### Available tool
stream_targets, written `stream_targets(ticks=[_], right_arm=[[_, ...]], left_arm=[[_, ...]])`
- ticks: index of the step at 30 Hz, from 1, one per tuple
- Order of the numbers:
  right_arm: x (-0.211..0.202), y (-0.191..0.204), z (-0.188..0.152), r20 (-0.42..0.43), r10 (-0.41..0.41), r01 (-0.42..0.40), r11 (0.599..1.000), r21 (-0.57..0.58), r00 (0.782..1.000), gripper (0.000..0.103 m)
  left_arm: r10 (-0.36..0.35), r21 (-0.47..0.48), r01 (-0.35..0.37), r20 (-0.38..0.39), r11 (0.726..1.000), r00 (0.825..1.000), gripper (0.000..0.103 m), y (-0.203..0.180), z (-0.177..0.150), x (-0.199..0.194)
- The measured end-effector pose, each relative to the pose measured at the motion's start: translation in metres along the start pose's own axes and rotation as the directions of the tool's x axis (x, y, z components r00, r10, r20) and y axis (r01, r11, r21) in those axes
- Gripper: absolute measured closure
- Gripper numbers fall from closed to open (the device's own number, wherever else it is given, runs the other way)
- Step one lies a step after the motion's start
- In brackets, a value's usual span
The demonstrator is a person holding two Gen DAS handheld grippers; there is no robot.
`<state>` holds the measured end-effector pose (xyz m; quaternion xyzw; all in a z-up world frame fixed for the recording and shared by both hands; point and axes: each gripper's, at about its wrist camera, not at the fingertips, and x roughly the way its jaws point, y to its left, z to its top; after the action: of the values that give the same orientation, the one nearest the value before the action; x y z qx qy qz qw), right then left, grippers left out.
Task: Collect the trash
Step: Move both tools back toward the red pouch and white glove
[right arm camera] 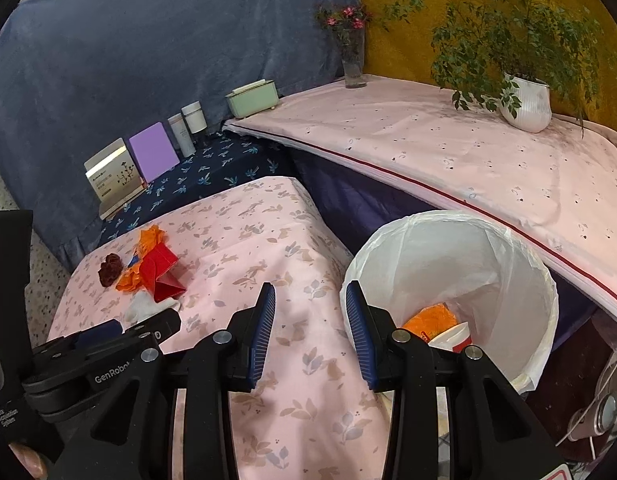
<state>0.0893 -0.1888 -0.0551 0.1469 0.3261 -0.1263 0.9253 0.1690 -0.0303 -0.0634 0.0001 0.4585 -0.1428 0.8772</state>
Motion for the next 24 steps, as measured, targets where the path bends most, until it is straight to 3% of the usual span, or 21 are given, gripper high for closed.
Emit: stream_targets(ticks=[13,24], right_arm=[[0.018,0.052,-0.004,-0.034,0.046,-0.048,0.996,-0.073,0.998,0.060],[0.063,0.106,-0.008,-0.104,0.089,-0.103,0.985,-0.138,0.991,0.060]], left_arm=[[0.052,-0.138,-0.055,-0.028,0.989,0.998,0.023,0.075,0.000,0.012],[0.057,-0.222,-0.070,-0.064,0.972,0.996,0.023,0.129,0.012,0.045]])
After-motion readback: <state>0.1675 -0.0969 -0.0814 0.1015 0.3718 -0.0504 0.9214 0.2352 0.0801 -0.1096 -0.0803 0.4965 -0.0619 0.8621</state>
